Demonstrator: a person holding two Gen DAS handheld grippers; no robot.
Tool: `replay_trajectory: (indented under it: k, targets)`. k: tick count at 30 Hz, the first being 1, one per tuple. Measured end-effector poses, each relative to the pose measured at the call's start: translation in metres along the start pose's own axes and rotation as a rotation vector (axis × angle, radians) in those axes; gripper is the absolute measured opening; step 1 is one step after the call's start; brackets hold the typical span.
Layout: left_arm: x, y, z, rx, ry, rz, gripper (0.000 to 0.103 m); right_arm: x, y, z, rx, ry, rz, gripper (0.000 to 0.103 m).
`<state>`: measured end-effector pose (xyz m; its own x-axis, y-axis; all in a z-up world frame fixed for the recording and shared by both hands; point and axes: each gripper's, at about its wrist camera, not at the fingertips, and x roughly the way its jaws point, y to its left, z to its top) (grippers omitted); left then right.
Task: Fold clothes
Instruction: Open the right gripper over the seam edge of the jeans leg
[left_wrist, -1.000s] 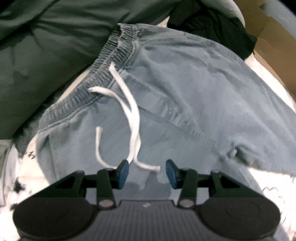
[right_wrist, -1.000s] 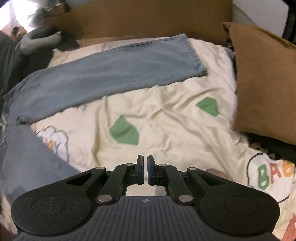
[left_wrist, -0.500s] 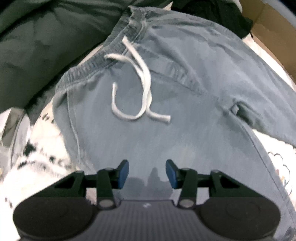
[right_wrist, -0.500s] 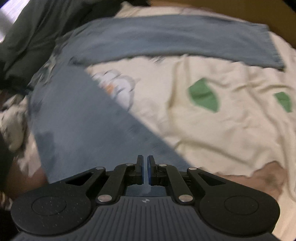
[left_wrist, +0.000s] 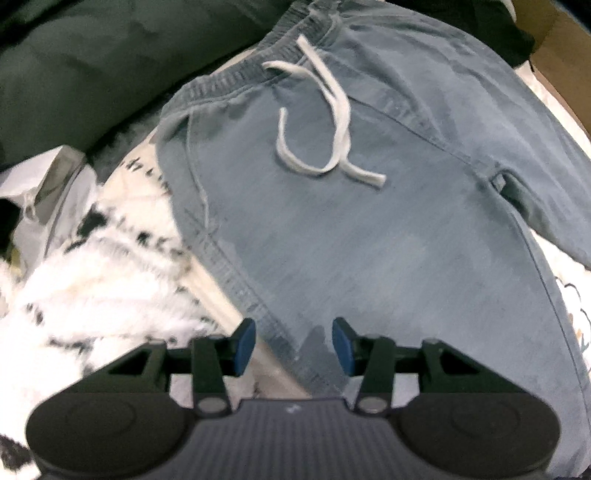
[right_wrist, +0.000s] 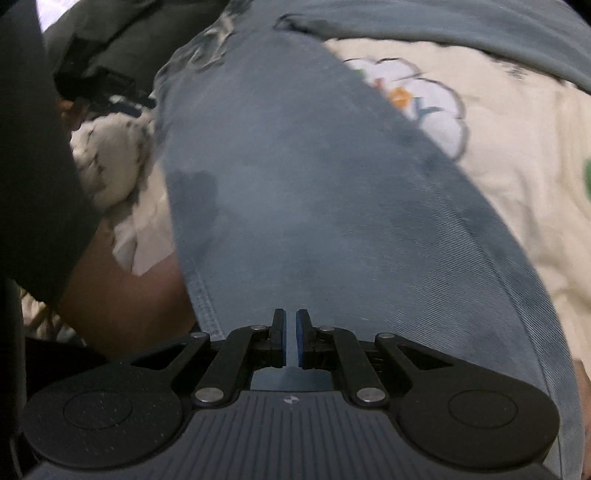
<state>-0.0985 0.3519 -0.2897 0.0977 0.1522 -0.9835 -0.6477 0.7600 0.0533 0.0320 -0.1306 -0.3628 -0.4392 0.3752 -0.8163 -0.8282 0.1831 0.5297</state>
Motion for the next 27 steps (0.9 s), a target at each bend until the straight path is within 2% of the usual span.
replay_trajectory:
  k: [1,3,7,9,17,27]
  targets:
    - [-0.001,0.002,-0.002,-0.004,0.003,0.003,0.049,0.003,0.002,0.001,-0.007,0.008,0.008,0.01]
    - [-0.001,0.005,-0.006,-0.012,0.009,0.008,0.049,0.008,0.006,0.004,-0.035,0.025,0.011,0.029]
    - [-0.003,0.009,-0.009,-0.021,0.014,0.017,0.05,0.011,0.014,0.007,-0.085,0.039,0.028,0.033]
    - [-0.005,0.01,-0.009,-0.024,0.015,0.023,0.05,0.013,0.02,0.006,-0.122,0.052,0.02,0.042]
    - [-0.015,0.012,-0.008,-0.018,0.011,0.052,0.052,0.03,0.043,-0.001,-0.257,0.123,0.03,0.065]
    - [-0.017,0.014,-0.01,0.003,0.013,0.081,0.054,0.044,0.053,-0.014,-0.363,0.16,-0.029,0.066]
